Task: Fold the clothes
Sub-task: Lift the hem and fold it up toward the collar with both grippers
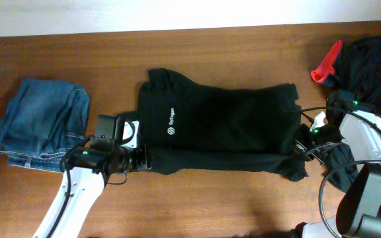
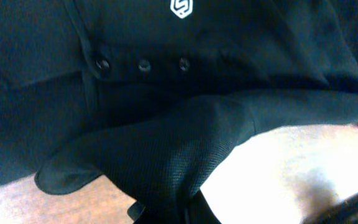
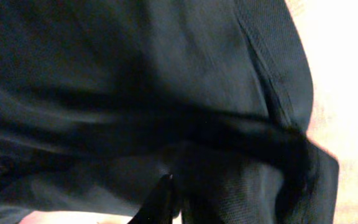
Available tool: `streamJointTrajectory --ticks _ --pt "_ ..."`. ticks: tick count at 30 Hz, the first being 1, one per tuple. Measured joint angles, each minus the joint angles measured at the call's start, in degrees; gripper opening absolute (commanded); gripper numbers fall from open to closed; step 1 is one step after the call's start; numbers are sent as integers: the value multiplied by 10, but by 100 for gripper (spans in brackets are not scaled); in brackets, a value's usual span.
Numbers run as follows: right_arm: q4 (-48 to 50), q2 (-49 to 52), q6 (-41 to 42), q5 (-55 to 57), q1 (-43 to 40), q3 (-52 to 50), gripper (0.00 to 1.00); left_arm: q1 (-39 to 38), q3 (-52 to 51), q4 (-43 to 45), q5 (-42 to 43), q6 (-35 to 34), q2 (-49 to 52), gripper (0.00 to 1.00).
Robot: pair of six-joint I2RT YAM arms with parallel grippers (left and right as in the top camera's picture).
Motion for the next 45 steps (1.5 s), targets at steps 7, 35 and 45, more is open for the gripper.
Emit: streamJointTrajectory --ticks 7,35,45 --pt "61 13 0 0 33 0 19 0 0 41 -28 0 44 1" --pt "-40 14 -41 65 55 2 51 42 0 56 -59 0 80 27" --pt "-2 12 50 210 143 -11 56 42 0 56 -59 0 80 27"
